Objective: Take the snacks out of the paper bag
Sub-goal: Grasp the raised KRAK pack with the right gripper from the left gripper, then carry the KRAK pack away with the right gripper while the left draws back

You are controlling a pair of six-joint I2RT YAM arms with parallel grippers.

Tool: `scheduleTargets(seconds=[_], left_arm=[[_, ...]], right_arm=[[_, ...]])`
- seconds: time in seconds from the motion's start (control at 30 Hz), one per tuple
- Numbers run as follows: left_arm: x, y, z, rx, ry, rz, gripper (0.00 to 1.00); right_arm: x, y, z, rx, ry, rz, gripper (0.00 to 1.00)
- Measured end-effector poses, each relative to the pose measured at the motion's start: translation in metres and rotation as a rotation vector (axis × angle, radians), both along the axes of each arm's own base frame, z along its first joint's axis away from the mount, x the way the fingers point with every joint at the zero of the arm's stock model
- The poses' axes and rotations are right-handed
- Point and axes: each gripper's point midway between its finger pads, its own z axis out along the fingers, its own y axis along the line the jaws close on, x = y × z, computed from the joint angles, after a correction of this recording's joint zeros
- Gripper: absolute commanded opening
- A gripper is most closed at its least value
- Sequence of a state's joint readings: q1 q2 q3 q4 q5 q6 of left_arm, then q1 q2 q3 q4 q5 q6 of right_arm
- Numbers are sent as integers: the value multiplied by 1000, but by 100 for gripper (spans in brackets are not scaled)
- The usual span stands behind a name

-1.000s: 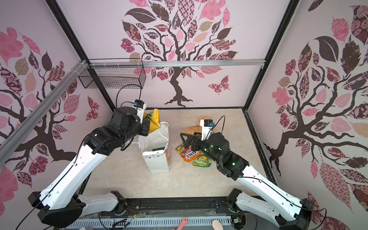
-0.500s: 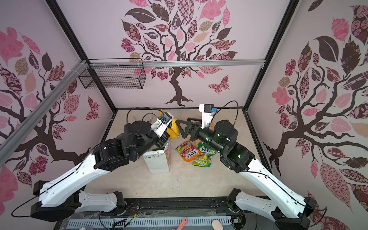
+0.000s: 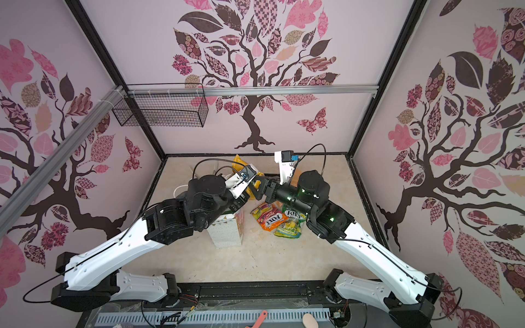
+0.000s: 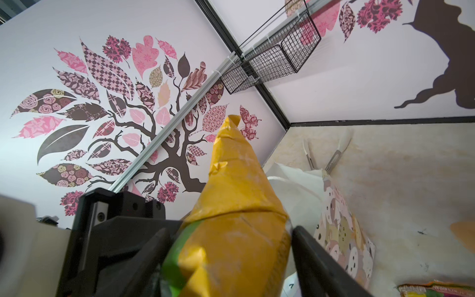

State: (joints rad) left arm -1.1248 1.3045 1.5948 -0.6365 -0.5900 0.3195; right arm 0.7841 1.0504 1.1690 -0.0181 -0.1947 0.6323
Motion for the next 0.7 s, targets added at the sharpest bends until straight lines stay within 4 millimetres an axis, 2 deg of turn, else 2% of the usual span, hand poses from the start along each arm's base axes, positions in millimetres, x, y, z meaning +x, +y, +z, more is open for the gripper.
scheduleTargets(seconds=[0.03, 0.17, 0.23, 0.3, 0.4, 0.53, 0.7], left_arm=[[0, 0, 0, 0, -1, 0, 0], [0, -1, -2, 3, -2, 0, 0], [1, -1, -3, 6, -3, 3, 0], [2, 0, -4, 8, -8, 8, 1], [2, 1, -6, 12, -15, 10, 20], [1, 4, -4, 0, -23, 10, 38], [-6, 13, 6, -65, -31, 5, 48]], right_arm=[[0, 0, 1, 2, -2, 3, 61], [-2, 2, 4, 22, 1, 18, 33], [-2, 2, 2, 22, 5, 16, 23], [-1, 2, -1, 19, 14, 12, 21], [2, 1, -4, 13, 19, -5, 18], [4, -2, -3, 13, 14, -26, 14], [20, -16, -3, 18, 20, -90, 7]])
